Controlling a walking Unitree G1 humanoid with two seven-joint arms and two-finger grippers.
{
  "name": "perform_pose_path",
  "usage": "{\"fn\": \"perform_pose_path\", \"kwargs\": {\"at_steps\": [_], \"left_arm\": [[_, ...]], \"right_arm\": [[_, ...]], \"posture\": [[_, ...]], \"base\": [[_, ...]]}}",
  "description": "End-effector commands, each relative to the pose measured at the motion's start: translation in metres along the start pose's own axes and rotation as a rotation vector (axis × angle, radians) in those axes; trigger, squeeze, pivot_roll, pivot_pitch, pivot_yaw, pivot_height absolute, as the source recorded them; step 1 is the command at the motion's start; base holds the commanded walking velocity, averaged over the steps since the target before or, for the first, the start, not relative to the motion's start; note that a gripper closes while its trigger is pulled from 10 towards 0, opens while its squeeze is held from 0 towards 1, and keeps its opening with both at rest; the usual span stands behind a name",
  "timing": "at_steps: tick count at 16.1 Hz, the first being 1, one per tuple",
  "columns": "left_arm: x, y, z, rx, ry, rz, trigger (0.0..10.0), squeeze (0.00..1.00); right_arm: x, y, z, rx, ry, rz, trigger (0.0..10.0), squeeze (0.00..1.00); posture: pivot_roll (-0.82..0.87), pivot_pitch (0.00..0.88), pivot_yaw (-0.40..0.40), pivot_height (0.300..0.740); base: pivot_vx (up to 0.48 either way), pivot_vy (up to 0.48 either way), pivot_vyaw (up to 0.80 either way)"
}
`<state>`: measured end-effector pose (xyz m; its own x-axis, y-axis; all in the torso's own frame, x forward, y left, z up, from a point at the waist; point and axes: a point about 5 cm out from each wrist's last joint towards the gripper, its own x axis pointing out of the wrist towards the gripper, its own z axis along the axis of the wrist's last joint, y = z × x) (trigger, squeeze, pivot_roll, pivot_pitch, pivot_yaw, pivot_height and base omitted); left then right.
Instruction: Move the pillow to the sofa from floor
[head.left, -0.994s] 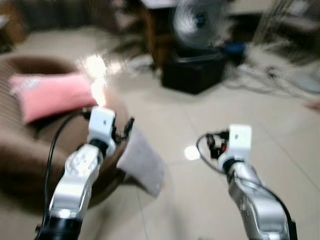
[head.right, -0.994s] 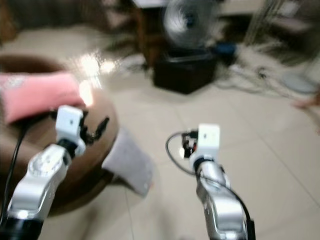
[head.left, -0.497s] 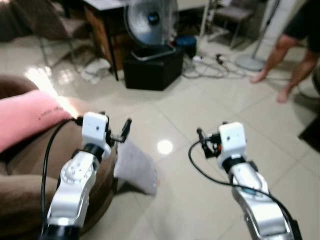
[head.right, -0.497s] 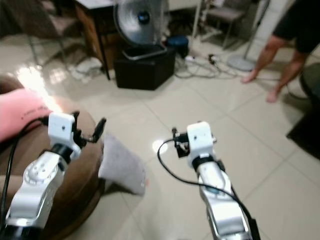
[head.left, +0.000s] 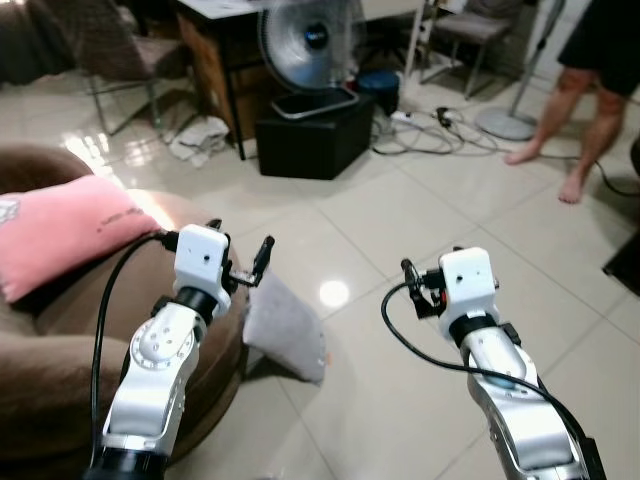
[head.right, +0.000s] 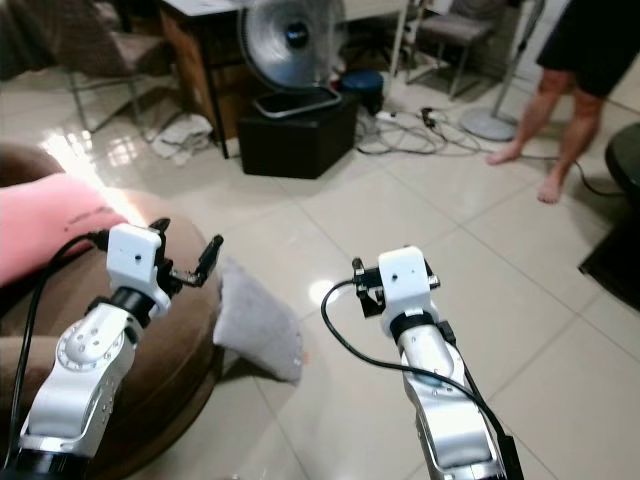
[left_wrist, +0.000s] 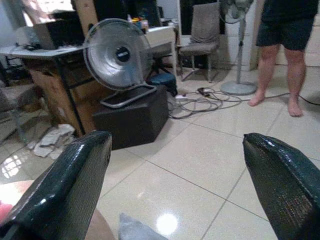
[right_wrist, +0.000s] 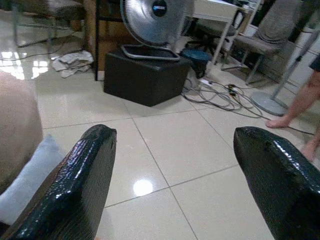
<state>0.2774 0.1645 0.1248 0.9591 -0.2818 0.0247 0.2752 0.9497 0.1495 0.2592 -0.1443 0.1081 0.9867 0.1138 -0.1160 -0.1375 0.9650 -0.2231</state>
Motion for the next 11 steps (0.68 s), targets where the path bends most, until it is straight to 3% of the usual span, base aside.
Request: {"fn": "perform_pose_path", "kwargs": {"at_steps": [1, 8, 10, 11], "left_arm": [[0.0025, -0.0015, 0.0008, 0.010, -0.005, -0.010, 10.0, 0.00], [0.0039, -0.0026, 0.0011, 0.013, -0.008, -0.014, 10.0, 0.00], [0.0043, -0.0028, 0.0008, 0.011, -0.008, -0.017, 10.0, 0.00], [0.0047, -0.0030, 0.0007, 0.011, -0.008, -0.018, 10.0, 0.00]], "right_arm": [[-0.0005, -0.0057, -0.0005, 0.002, -0.003, -0.025, 10.0, 0.00], [-0.0008, -0.0028, -0.0019, -0.023, -0.001, 0.006, 10.0, 0.00], [-0.0016, -0.0016, -0.0026, -0.044, 0.003, 0.018, 10.0, 0.00], [-0.0018, -0.0018, -0.0033, -0.018, 0.003, 0.007, 10.0, 0.00]], "posture": [[-0.05, 0.001, 0.031, 0.740], [-0.05, 0.000, 0.030, 0.740], [-0.05, 0.000, 0.030, 0.740], [-0.05, 0.000, 0.030, 0.740]], "base": [[0.304, 0.000, 0.00], [0.318, 0.000, 0.00], [0.322, 0.000, 0.80], [0.315, 0.000, 0.00]]}}
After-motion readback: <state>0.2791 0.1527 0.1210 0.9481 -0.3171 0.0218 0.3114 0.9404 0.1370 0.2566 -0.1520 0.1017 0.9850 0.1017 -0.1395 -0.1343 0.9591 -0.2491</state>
